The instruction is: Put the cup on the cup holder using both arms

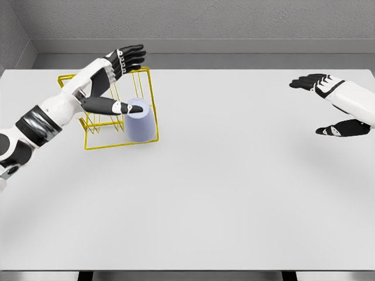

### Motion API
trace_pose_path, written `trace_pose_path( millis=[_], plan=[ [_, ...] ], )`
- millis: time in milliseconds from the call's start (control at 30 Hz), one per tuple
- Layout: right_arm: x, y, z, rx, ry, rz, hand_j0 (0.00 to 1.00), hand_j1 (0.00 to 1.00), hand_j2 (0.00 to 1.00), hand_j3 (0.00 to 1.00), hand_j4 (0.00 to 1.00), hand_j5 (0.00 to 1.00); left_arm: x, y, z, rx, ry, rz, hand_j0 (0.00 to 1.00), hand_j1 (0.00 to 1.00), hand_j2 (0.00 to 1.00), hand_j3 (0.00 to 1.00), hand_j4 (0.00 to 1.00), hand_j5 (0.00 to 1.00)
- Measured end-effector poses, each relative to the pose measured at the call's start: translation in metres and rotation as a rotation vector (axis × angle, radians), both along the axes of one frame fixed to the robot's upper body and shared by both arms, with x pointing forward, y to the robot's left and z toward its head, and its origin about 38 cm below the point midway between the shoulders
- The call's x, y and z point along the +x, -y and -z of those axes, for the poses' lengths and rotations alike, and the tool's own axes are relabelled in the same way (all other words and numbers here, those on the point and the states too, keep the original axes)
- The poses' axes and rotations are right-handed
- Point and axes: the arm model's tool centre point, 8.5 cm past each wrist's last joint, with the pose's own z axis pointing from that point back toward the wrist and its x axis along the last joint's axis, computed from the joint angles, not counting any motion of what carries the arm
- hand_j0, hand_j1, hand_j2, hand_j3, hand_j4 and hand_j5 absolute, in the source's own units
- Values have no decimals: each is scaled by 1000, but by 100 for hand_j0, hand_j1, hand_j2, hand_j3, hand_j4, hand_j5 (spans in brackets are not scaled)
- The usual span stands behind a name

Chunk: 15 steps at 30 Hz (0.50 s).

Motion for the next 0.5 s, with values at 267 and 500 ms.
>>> trace_pose_path(
  millis=[267, 500],
  plan=[
    [0, 0, 1, 0, -3, 0, 100, 100, 100, 100, 100, 100, -28, -32, 3, -83, 133, 24, 100, 100, 100, 100, 100, 100],
    [-1, 0, 1, 0, -3, 0, 100, 100, 100, 100, 100, 100, -43, -92, -9, 45, 162, -41, 100, 100, 100, 100, 100, 100]
  ],
)
